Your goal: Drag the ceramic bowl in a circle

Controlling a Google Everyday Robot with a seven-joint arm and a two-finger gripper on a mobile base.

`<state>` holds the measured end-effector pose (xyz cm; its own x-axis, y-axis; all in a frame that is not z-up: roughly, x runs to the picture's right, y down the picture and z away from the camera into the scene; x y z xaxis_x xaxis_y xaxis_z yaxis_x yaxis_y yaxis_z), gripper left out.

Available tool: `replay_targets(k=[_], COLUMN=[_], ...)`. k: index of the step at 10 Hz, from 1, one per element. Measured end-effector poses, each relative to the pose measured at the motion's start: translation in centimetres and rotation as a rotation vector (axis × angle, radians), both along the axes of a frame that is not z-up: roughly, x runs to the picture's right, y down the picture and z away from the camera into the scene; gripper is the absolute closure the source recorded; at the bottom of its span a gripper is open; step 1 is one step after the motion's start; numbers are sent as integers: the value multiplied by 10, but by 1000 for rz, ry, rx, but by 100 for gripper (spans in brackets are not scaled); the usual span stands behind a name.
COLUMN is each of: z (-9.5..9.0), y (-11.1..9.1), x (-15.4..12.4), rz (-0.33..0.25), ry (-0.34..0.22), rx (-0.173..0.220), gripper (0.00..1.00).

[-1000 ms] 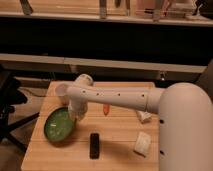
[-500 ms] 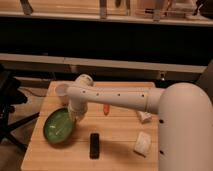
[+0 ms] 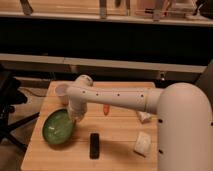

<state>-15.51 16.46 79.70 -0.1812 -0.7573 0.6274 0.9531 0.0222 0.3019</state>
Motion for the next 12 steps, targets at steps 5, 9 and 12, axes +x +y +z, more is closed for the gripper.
replay_targets(k=[5, 9, 12], z=[5, 9, 16], y=[2, 1, -2], x=[-5, 0, 4], rz=[-37, -50, -59], ry=[-34, -54, -68], rx=[-2, -6, -10], gripper=[100, 100, 100])
